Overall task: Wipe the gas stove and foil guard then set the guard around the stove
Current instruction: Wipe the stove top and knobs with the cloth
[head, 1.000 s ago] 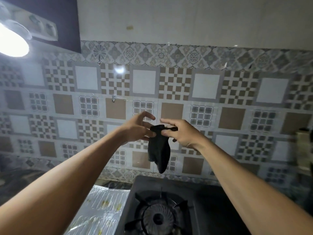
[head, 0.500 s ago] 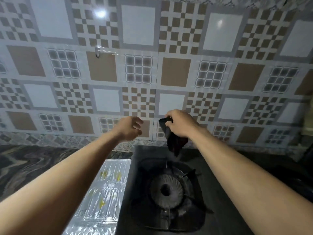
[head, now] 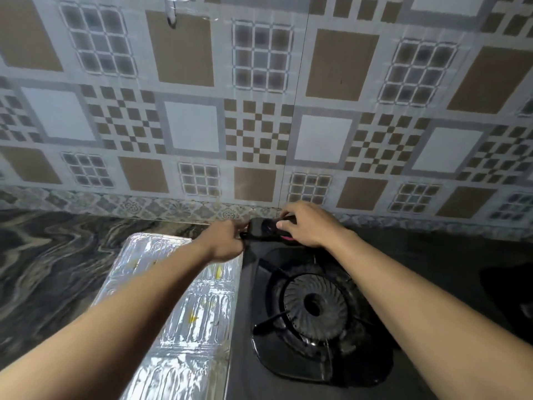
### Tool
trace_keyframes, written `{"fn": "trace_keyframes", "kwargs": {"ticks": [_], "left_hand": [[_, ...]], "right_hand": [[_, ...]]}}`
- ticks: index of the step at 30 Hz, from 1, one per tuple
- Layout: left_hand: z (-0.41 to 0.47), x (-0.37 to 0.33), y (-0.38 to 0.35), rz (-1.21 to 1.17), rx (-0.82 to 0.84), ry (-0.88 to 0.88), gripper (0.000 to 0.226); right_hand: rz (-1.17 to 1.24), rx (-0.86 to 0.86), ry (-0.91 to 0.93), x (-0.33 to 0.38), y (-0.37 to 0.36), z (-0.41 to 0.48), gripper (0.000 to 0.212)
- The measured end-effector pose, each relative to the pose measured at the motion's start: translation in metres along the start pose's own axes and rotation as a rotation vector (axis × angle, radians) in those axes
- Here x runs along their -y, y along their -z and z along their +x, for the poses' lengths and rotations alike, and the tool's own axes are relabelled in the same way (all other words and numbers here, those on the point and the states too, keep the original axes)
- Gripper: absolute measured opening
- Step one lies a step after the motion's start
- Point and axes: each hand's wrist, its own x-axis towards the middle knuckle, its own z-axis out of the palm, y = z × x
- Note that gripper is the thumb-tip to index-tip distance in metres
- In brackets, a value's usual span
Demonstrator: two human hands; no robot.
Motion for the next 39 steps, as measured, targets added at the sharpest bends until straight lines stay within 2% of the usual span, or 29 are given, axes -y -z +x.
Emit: {"fn": "trace_keyframes", "kwargs": {"ticks": [6, 11, 14, 16, 18, 20, 23, 28, 33, 39], "left_hand": [[-0.002, -0.008, 0.010, -0.012, 0.083, 0.058, 0.083], [-0.001, -0.008, 0.009, 0.017, 0.100, 0.066, 0.106], [0.001, -0.007, 0.011, 0.023, 0.138, 0.063, 0.115], [0.001, -0.007, 0.013, 0.035, 0.172, 0.072, 0.117], [0.001, -0.010, 0.015, 0.063, 0.189, 0.072, 0.112], [0.003, -0.013, 0.018, 0.083, 0.196, 0.079, 0.113], [0.005, -0.020, 0.020, 0.091, 0.227, 0.104, 0.126], [0.013, -0.026, 0.021, 0.093, 0.288, 0.161, 0.096], [0.015, -0.028, 0.024, 0.082, 0.343, 0.214, 0.094], [0.019, -0.025, 0.022, 0.142, 0.354, 0.237, 0.094]], "right_hand": [[0.028, 0.153, 0.072, 0.005, -0.004, 0.006, 0.035], [-0.247, 0.080, 0.024, 0.009, -0.006, 0.015, 0.034], [-0.350, 0.021, -0.037, 0.012, -0.006, 0.021, 0.042], [-0.286, 0.029, -0.010, 0.009, -0.004, 0.022, 0.039], [-0.087, 0.125, 0.050, 0.000, 0.001, 0.024, 0.033], [0.063, 0.251, 0.093, -0.009, 0.006, 0.024, 0.041], [0.092, 0.322, 0.107, -0.015, 0.002, 0.028, 0.054], [0.077, 0.408, 0.200, -0.009, -0.009, 0.032, 0.056], [-0.010, 0.462, 0.280, -0.017, -0.005, 0.038, 0.055], [-0.042, 0.433, 0.199, -0.050, 0.007, 0.045, 0.054]]}}
